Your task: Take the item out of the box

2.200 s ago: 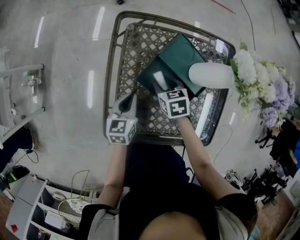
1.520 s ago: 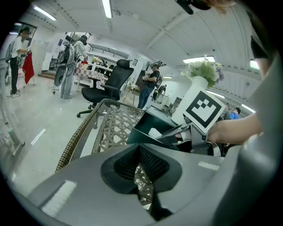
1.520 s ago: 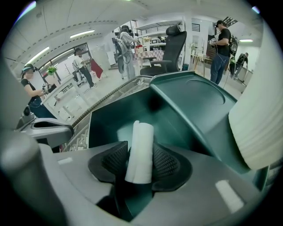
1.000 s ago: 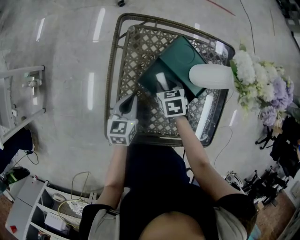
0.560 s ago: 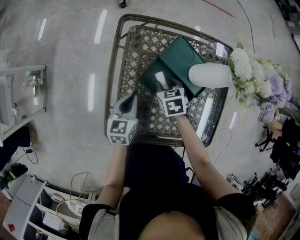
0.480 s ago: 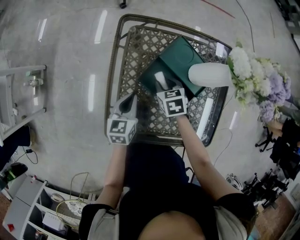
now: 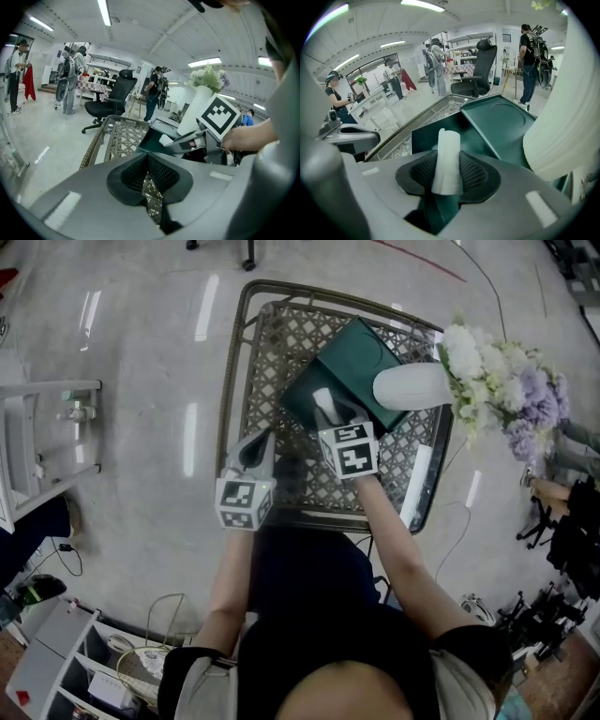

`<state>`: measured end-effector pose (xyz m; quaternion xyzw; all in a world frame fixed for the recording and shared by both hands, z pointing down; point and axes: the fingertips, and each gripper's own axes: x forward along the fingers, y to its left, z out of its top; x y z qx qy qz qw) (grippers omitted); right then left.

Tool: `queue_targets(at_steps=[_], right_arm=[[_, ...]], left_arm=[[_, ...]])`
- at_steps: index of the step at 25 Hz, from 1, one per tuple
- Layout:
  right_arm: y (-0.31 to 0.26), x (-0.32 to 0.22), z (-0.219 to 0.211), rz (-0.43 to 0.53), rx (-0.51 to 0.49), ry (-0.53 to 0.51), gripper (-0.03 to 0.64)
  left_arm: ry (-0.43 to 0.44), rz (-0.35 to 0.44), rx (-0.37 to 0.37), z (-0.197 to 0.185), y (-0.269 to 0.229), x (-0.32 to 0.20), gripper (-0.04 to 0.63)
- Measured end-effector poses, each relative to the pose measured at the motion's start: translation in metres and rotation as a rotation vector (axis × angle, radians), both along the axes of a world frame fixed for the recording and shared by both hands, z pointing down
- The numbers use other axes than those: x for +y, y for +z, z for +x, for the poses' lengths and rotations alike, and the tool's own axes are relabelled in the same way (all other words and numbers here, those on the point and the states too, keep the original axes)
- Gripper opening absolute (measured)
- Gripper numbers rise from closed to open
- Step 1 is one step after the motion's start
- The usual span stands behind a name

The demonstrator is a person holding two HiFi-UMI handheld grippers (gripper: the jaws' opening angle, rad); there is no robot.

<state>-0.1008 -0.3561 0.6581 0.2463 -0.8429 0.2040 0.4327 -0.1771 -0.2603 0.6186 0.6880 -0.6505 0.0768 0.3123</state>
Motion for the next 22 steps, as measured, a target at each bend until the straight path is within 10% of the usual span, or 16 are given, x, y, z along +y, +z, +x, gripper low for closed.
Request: queue_targets(at_steps=[22], right_arm=[[-0.061, 0.021, 0.034, 0.081, -0.092, 0.068, 0.141]], left_arm=[[0.047, 0.073, -0.071, 0.014, -0.050, 0.007, 0.008]])
